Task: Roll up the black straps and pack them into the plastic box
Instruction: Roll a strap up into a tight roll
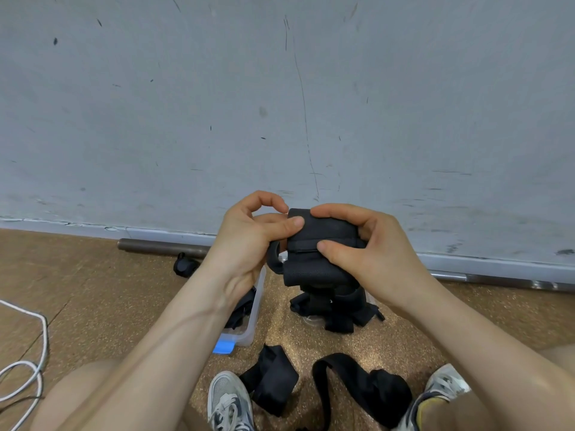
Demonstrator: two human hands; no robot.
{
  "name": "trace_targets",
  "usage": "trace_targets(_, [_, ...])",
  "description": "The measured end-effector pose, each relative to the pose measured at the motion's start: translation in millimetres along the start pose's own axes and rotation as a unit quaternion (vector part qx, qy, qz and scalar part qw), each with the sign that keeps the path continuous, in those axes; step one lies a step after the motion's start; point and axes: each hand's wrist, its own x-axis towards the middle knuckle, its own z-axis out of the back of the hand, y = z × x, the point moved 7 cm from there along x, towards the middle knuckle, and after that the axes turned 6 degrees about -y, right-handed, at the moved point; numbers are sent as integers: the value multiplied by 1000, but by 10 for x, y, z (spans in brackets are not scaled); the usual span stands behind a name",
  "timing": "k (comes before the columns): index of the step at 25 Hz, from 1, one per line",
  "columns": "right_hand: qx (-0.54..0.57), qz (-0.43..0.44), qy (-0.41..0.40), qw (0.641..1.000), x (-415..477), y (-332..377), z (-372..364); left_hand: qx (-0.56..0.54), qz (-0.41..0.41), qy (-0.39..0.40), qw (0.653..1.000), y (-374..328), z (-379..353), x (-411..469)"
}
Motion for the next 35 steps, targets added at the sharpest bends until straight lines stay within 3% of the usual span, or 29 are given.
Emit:
trace_targets(2, [48, -17, -18, 999, 19, -18, 42, -6, -1, 76, 997, -30, -51, -19])
trace_targets(5, [156, -60, -60, 984, 76, -63, 162, 22, -11, 260, 965, -125, -109, -132])
trace_targets(7, [193, -74, -67, 976, 91, -64, 193, 79, -54, 291, 952, -139, -135, -195])
trace_targets(13, [226, -90, -86, 966, 93, -79, 169, 71, -123, 132, 981, -161, -233, -213])
trace_targets(22, [247, -125, -53, 960, 92, -117, 178, 58, -110, 121, 985, -97, -229, -193])
trace_targets(27, [277, -170, -36, 945, 95, -194, 143, -28, -80, 67, 994, 56, -234, -139])
trace_targets(35, [210, -158, 6, 965, 62, -166, 111, -37, -49, -12, 998, 176, -233, -146])
